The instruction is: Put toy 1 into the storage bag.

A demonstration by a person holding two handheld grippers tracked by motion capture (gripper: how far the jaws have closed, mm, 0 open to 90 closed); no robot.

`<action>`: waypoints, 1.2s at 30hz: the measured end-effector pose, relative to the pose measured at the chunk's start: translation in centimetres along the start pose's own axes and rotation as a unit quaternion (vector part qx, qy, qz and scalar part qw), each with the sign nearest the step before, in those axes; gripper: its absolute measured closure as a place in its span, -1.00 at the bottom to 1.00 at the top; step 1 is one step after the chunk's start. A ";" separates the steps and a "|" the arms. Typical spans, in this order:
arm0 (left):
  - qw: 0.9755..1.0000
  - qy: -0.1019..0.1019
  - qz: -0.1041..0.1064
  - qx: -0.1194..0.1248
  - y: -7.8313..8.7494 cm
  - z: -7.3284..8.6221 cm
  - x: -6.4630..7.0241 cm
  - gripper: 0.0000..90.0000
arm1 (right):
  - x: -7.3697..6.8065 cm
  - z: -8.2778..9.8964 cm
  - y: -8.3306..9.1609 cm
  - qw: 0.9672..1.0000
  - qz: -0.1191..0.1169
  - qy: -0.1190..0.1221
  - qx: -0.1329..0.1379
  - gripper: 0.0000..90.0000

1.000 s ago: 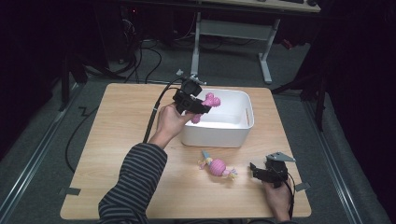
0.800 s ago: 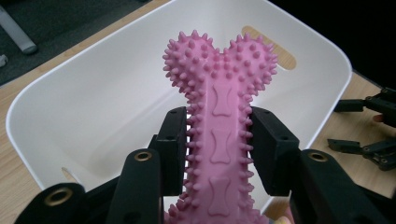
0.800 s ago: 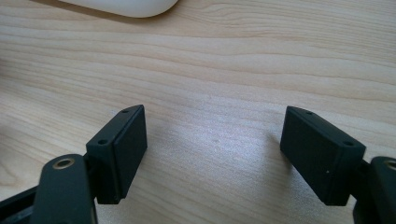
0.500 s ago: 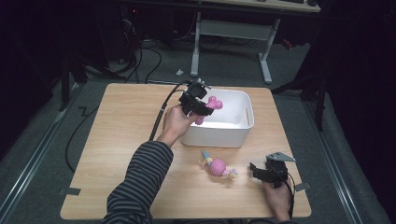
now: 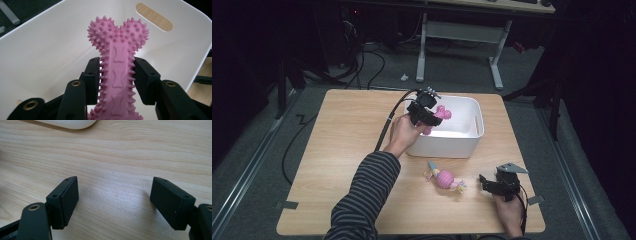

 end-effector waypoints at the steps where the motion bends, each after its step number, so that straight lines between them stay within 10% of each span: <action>1: 1.000 -0.001 0.000 -0.002 -0.2 0.0 0.0 0.30 | 0.0 0.0 0.0 1.000 0.000 0.000 0.000 -0.49; 36: 0.999 0.022 0.007 -0.027 -1.7 0.7 0.1 0.05 | 0.0 0.0 0.0 1.000 -0.001 -0.001 0.000 -0.49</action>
Point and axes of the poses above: each handheld gripper's, and its own axes: y roughly backward along the jaws, z roughly out of its underside, x roughly to its right, the point moved 6 cm from there along -y, roughly forward along the jaws, and after that the axes turned 10 degrees about -x, right-handed, at the moved point
